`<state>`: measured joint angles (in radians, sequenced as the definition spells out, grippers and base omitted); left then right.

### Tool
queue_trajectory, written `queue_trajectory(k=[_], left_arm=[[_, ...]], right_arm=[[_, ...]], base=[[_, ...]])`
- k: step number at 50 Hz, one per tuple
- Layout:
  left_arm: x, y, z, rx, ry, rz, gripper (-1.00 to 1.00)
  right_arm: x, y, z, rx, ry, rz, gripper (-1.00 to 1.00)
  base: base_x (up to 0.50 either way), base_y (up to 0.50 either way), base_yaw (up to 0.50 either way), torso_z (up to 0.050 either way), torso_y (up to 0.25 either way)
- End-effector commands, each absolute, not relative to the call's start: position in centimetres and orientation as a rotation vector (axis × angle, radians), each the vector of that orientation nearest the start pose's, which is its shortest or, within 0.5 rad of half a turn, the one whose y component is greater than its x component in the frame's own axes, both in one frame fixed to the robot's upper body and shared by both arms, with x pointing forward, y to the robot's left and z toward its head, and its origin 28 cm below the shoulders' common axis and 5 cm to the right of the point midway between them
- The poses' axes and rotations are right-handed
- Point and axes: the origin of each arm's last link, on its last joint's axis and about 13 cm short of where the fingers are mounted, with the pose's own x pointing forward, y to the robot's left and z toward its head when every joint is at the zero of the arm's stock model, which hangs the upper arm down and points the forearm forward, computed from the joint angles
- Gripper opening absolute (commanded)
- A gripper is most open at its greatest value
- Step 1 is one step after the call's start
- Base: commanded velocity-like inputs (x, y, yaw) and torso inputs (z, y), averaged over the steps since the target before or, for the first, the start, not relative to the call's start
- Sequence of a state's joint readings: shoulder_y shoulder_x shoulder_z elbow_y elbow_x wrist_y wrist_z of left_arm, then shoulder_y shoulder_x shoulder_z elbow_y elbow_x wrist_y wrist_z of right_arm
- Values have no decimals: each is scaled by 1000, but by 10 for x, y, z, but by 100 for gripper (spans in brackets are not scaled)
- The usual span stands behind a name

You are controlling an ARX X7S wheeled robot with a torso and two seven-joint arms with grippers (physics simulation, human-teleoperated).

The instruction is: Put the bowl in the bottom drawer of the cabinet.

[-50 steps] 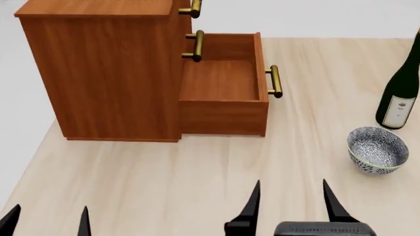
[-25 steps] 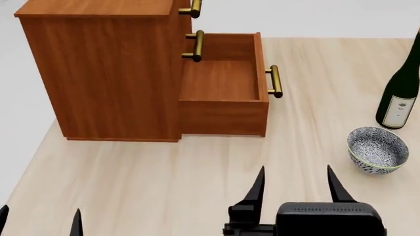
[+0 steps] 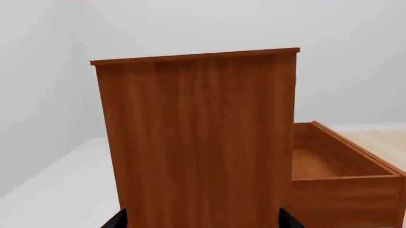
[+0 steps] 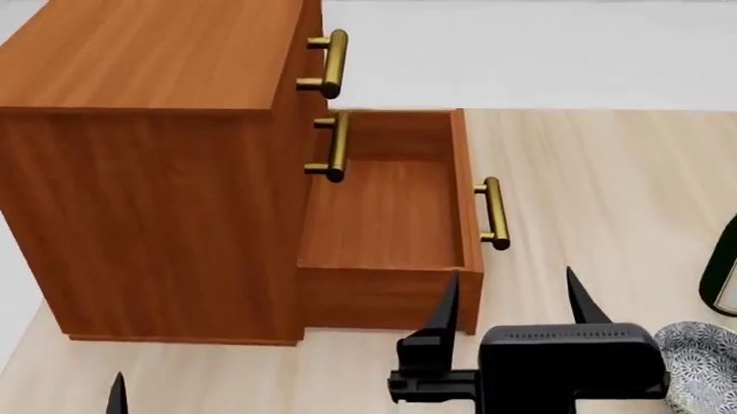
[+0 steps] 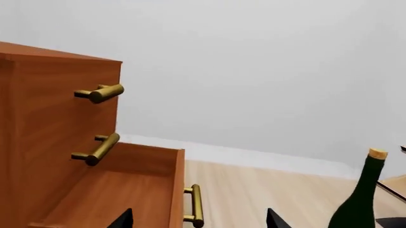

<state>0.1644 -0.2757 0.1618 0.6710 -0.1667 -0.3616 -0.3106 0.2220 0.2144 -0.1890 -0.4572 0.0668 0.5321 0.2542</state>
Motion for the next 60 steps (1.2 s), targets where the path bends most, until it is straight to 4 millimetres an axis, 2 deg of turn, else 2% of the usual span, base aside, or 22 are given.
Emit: queue_trajectory(k=[1,48,60], left_arm=[[161,212,93,62,-108,40,100],[159,213,89,70,-99,62,100],[158,213,90,53,-116,42,100]], right_arm=[[241,-102,117,-170,-134,-67,100],[242,-102,113,-169,-113,-89,100],[242,-103,115,-182,-98,-82,100]], base=[[500,0,0,0,0],[500,0,0,0,0],[0,0,0,0,0]])
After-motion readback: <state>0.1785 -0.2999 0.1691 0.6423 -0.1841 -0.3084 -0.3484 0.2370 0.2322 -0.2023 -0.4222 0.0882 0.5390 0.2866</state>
